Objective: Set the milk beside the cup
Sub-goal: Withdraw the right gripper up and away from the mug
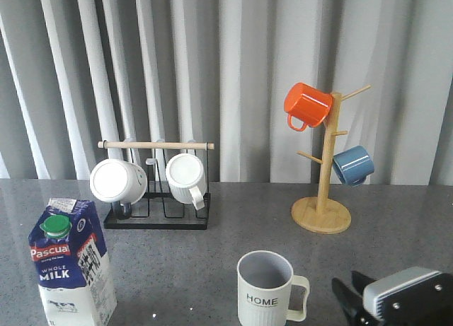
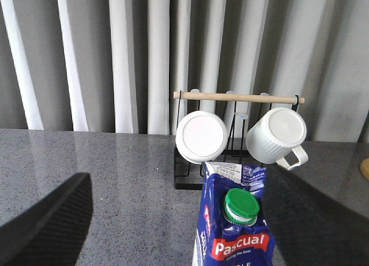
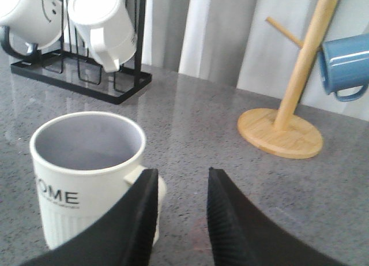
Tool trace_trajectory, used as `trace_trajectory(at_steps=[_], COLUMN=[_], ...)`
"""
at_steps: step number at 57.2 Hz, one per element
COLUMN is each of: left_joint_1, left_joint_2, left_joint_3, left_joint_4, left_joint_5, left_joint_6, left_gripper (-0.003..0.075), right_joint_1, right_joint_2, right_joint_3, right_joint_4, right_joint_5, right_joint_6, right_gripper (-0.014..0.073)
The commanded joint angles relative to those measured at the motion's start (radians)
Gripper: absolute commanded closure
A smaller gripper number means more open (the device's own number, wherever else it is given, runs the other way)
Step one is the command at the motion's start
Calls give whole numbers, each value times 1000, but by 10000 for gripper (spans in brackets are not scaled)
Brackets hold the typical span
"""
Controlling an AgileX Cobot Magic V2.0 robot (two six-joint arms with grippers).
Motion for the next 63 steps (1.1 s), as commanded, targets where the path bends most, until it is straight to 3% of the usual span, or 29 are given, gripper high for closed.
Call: trace_trajectory(at_steps=[1,20,24,31,33,46,63], left_joint_1=[-5,-5,-5,-5,-5,-5,-5], left_joint_2=[-1,-1,-1,-1,-1,-1,-1], left_joint_3=[-36,-36,-36,-36,-36,-36,-36], left_joint_4=[-10,-10,-10,-10,-10,-10,-10], left_joint_5=[-78,-78,-78,-78,-78,-78,-78], left_joint_6=[-10,-10,-10,-10,-10,-10,-10], left_gripper=[133,133,133,133,133,133,133], right_joint_1=[-67,-355,-409,-456,-454,-454,-454], right_joint_2=[-100,-384,-441,-548,-580,-696,-709], right_joint_3=[-19,-19,-19,-19,-19,-19,-19], right_joint_4=[-75,-390,-431,-483,-486,-489,-520], right_joint_5=[30,228,266,343,358,391,378], right_joint_6=[-5,327,381,448,450,449,364], right_gripper=[365,373,413,555,612,602,602])
